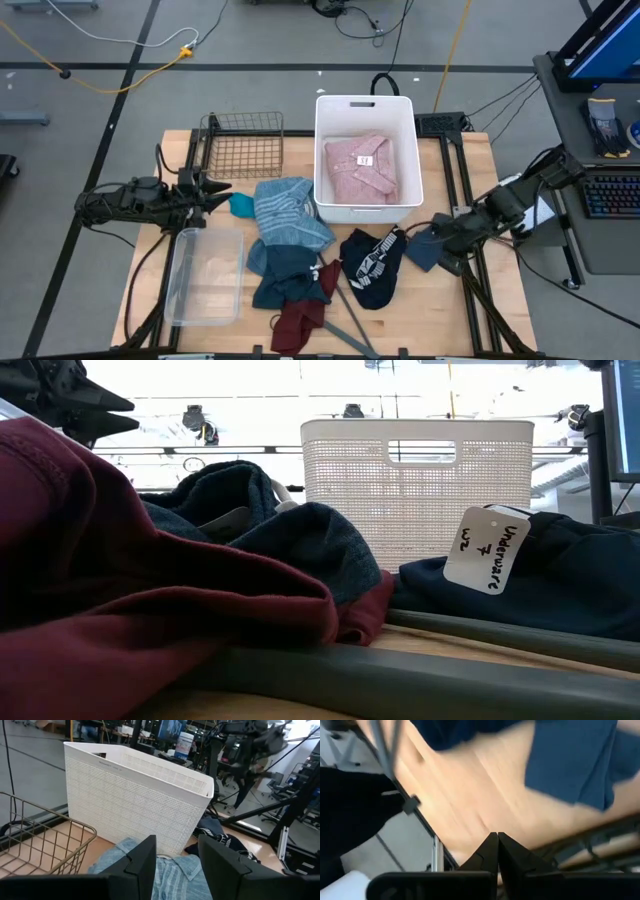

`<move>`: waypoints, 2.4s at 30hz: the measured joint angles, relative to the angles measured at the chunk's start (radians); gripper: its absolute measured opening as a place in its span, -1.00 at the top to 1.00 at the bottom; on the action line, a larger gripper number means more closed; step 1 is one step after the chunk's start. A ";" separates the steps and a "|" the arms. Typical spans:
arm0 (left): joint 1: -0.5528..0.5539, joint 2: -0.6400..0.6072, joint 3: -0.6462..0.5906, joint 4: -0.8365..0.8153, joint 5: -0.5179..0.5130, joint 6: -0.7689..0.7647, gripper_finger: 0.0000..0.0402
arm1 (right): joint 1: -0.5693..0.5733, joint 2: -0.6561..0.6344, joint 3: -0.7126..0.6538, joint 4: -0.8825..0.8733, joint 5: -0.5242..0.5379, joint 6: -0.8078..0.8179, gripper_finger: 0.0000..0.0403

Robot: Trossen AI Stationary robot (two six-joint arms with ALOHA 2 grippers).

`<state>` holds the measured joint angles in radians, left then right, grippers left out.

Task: Pick & Place Cloths
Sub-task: Put the dark gray sock into the transparent bin

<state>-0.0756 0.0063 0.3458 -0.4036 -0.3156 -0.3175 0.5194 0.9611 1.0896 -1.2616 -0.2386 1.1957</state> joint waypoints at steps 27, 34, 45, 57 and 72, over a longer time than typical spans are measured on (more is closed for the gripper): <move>0.000 0.000 0.000 0.076 0.000 0.000 0.27 | -0.001 0.000 -0.251 0.058 0.081 0.284 0.23; 0.000 0.000 0.000 0.076 0.000 0.000 0.27 | -0.001 0.001 -0.327 0.067 0.082 0.388 0.05; 0.000 0.000 0.000 0.075 0.000 0.000 0.27 | -0.001 0.002 -0.355 0.093 0.138 0.418 0.03; 0.000 0.000 0.000 0.079 0.000 0.000 0.27 | -0.002 0.047 -0.405 0.200 0.134 0.481 0.08; 0.000 0.000 0.000 0.080 0.000 0.000 0.27 | -0.002 0.057 -0.505 0.283 0.138 0.605 0.15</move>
<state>-0.0756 0.0063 0.3458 -0.3236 -0.3161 -0.3180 0.5171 1.0180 0.5850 -0.9787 -0.1001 1.8009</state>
